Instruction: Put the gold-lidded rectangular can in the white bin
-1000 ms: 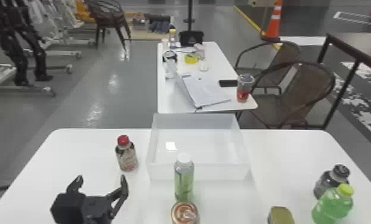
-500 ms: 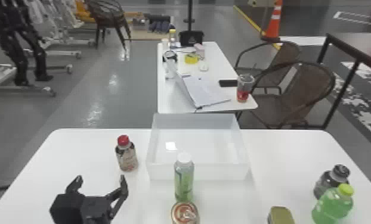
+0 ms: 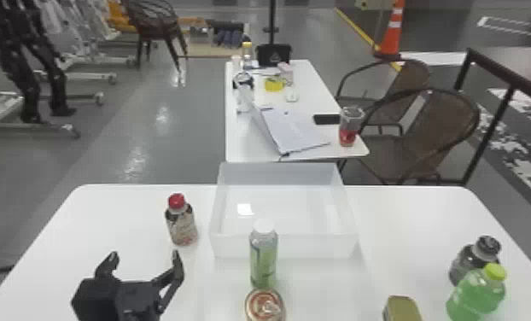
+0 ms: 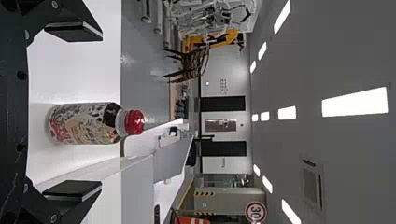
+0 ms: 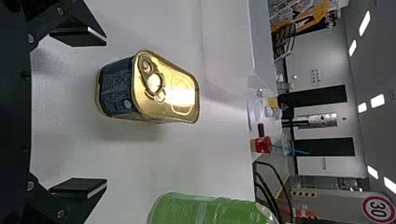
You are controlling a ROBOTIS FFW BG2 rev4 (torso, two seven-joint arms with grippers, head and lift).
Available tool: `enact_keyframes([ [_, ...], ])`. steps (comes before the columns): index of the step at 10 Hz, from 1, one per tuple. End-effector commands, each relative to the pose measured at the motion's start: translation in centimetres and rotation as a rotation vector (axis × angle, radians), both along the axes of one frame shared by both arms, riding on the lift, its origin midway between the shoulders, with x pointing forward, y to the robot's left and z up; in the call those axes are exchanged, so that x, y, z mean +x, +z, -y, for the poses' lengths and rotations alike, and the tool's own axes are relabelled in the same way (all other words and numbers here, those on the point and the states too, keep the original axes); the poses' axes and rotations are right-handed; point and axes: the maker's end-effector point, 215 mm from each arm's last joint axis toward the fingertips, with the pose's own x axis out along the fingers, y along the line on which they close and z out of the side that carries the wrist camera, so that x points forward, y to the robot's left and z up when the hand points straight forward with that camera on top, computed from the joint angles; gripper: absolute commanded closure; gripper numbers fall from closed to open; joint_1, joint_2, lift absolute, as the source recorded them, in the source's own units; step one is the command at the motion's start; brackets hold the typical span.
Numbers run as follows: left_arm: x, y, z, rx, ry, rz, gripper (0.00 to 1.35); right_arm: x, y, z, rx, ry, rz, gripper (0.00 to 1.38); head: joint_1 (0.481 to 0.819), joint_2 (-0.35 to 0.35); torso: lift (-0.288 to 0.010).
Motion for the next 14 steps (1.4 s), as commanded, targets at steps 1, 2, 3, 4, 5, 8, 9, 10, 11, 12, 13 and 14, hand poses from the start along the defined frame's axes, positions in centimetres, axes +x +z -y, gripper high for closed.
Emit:
enact_keyframes([
  [1,0.1,0.0,0.1,-0.004,0.001,0.004,0.18,0.6,-0.6,0.2,0.007,0.001,-0.014,0.22,0.549,0.000,-0.100],
  [2,0.0,0.0,0.1,-0.009,0.004,0.007,0.18,1.0,-0.9,0.3,0.008,0.007,-0.020,0.22,0.549,0.000,-0.100],
  [3,0.0,0.0,0.0,-0.012,0.007,0.009,0.17,2.2,-0.7,0.3,0.009,0.023,-0.011,0.22,0.549,0.000,-0.100],
  [4,0.0,0.1,0.0,-0.013,0.006,0.012,0.18,3.3,-0.6,0.1,0.010,0.044,-0.005,0.22,0.549,0.000,-0.100],
  [5,0.0,0.1,0.0,-0.013,0.004,0.013,0.18,4.0,-0.5,-0.1,0.003,0.063,-0.005,0.22,0.549,0.000,-0.100],
  [8,0.0,0.0,0.1,-0.022,0.007,0.016,0.18,6.5,0.5,-0.8,-0.007,0.119,0.015,0.23,0.549,0.000,-0.100],
  [9,0.1,0.0,0.1,-0.022,0.003,0.016,0.18,8.2,1.6,-0.9,-0.014,0.136,0.040,0.65,0.549,0.000,-0.100],
  [10,0.2,0.0,0.2,-0.023,-0.001,0.017,0.18,8.4,1.4,-0.9,-0.018,0.138,0.033,1.22,0.549,0.000,-0.100],
  [11,0.2,0.0,0.2,-0.024,0.000,0.018,0.17,8.5,1.7,-1.0,-0.018,0.141,0.042,1.28,0.549,0.000,-0.100],
  [12,0.1,-0.1,0.2,-0.026,0.000,0.016,0.18,8.5,1.9,-1.1,-0.002,0.139,0.049,1.28,0.549,0.000,-0.100],
  [13,0.2,0.1,0.2,-0.026,0.000,0.019,0.18,8.9,2.6,-1.3,0.031,0.133,0.065,1.28,0.549,0.000,-0.100],
  [14,0.2,0.0,0.2,-0.027,0.001,0.018,0.17,9.8,4.3,-2.1,0.064,0.139,0.096,1.28,0.549,0.000,-0.100],
])
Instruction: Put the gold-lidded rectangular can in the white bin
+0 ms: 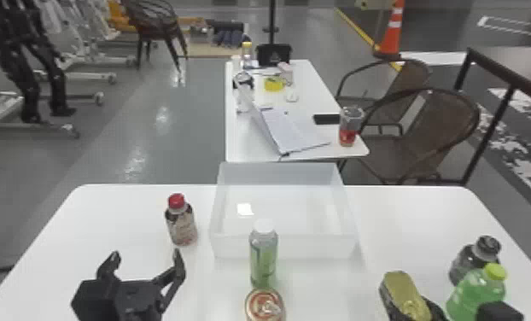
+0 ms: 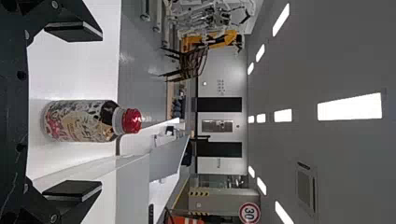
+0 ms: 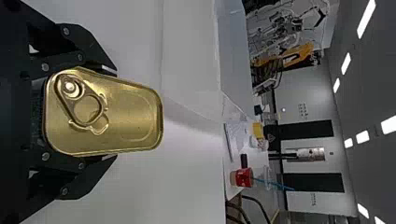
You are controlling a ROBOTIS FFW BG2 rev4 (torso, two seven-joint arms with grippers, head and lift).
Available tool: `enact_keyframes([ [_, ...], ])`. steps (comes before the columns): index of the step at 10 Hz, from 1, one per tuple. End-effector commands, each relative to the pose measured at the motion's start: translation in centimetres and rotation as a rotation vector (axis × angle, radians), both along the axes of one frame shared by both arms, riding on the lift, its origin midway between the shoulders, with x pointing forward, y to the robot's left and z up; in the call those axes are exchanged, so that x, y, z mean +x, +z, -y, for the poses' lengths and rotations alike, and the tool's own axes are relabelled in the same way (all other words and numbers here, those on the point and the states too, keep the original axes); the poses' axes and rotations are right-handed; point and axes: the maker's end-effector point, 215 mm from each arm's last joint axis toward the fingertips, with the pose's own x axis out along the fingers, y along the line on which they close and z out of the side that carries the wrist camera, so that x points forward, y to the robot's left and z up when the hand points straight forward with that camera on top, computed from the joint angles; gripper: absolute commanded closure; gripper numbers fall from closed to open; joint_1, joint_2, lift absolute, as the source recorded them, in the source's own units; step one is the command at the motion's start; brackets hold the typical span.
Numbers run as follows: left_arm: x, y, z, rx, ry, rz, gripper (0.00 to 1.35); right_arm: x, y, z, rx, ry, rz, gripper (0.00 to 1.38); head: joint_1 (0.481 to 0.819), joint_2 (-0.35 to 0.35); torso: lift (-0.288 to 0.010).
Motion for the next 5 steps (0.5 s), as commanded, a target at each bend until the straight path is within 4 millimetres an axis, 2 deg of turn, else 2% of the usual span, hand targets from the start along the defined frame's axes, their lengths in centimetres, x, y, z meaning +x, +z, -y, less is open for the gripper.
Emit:
enact_keyframes([
  [1,0.1,0.0,0.1,0.000,-0.003,0.001,0.18,1.7,3.2,-1.5,0.053,0.015,0.049,1.28,0.549,0.000,-0.100],
  [4,0.1,0.0,0.2,0.001,-0.005,0.000,0.18,5.4,11.8,-2.9,0.091,0.035,0.144,1.28,0.549,0.000,-0.100],
  [5,0.2,0.0,0.2,-0.002,-0.004,0.000,0.17,6.6,13.5,-3.1,0.105,0.042,0.163,1.28,0.549,0.000,-0.100],
])
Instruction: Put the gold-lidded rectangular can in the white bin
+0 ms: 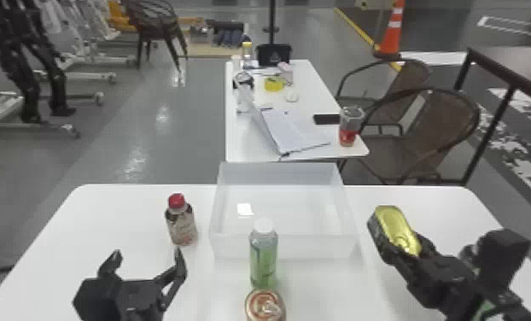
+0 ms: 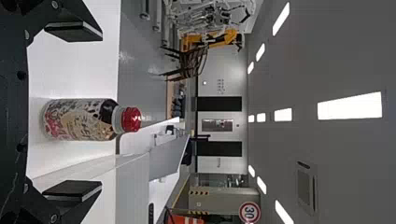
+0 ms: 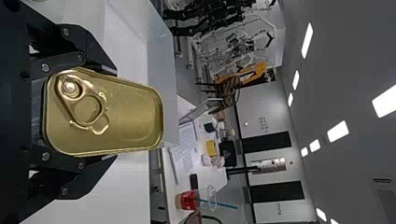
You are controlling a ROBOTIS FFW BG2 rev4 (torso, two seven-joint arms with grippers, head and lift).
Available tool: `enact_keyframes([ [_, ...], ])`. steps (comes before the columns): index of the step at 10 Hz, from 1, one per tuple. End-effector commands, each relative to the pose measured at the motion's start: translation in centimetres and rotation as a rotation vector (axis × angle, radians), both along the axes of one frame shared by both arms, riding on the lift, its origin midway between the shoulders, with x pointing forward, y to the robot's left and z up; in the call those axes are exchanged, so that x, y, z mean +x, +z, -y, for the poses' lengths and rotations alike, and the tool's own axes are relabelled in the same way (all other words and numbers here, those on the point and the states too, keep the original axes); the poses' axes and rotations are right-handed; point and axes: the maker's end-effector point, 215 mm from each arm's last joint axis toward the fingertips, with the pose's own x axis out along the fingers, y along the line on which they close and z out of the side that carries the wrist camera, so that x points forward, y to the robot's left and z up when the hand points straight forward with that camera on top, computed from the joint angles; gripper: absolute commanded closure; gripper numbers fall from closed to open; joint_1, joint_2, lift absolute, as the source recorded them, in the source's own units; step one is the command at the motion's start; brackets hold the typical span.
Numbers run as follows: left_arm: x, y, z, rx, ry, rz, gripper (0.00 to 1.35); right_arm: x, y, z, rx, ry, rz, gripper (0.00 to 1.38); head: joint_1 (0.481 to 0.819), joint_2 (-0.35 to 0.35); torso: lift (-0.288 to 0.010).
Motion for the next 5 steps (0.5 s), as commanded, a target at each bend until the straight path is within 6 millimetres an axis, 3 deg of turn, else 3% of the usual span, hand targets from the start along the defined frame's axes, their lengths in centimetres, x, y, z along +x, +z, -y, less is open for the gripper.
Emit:
enact_keyframes([
  [1,0.1,0.0,0.1,-0.001,-0.003,0.000,0.17,2.0,2.2,-0.3,0.026,0.008,0.031,1.28,0.549,0.000,-0.100],
  [3,0.3,0.0,0.4,-0.005,-0.007,-0.001,0.18,5.0,3.6,-2.9,0.060,0.049,0.065,1.28,0.549,0.000,-0.100],
  [5,0.5,0.0,0.7,-0.005,-0.017,0.000,0.18,7.4,3.2,-5.7,0.071,0.115,0.054,1.28,0.549,0.000,-0.100],
])
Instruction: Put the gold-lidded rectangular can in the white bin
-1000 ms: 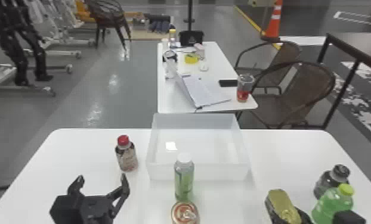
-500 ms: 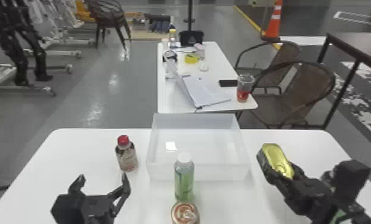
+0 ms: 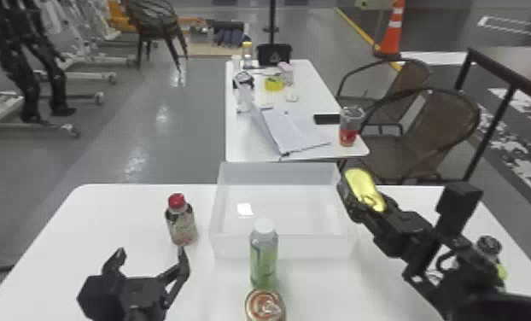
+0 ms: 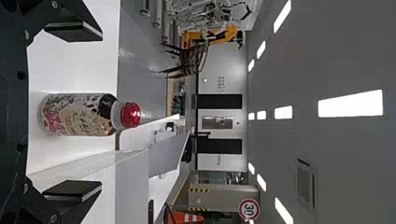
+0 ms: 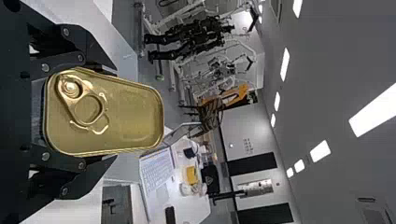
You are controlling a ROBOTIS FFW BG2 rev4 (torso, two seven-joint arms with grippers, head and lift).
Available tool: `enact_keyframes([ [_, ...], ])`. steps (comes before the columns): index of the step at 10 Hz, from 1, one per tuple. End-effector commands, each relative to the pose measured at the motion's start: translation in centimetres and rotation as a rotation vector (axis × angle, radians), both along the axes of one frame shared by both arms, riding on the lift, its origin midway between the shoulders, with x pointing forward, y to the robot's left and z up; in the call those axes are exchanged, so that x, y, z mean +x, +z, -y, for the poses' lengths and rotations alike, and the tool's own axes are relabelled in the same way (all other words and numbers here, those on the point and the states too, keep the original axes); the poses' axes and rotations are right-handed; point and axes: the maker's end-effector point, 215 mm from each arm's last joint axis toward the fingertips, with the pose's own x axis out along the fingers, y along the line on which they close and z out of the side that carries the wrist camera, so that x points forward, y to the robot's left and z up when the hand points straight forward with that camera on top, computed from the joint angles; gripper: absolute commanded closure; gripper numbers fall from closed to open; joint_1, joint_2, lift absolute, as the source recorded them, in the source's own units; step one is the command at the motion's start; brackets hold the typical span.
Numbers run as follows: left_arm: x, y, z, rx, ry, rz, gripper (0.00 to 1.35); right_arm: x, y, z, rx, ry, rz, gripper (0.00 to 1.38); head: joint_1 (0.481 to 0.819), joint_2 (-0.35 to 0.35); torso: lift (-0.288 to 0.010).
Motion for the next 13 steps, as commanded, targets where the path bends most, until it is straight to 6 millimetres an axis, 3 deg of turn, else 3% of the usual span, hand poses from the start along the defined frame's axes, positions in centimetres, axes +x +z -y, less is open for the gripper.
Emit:
enact_keyframes([
  [1,0.2,0.0,0.2,-0.002,-0.005,0.001,0.18,1.6,-0.7,-1.7,0.001,0.035,-0.019,1.28,0.549,0.000,-0.100],
  [7,0.4,-0.3,0.6,-0.013,-0.014,-0.005,0.18,4.5,-7.4,-4.9,-0.032,0.155,-0.195,1.28,0.549,0.000,-0.100],
  [9,0.5,-0.2,0.5,-0.015,-0.014,0.000,0.17,4.3,-8.8,-5.2,-0.007,0.157,-0.203,1.28,0.549,0.000,-0.100],
  [11,0.5,-0.2,0.4,-0.016,-0.013,0.002,0.18,4.6,-8.5,-5.3,-0.001,0.156,-0.188,1.28,0.549,0.000,-0.100],
  [12,0.5,-0.2,0.4,-0.016,-0.013,0.002,0.17,4.7,-8.4,-5.2,0.005,0.154,-0.183,1.24,0.549,0.000,-0.100],
  [13,0.5,-0.2,0.4,-0.014,-0.013,0.002,0.17,4.7,-8.6,-5.3,0.012,0.153,-0.188,0.87,0.549,0.000,-0.100],
])
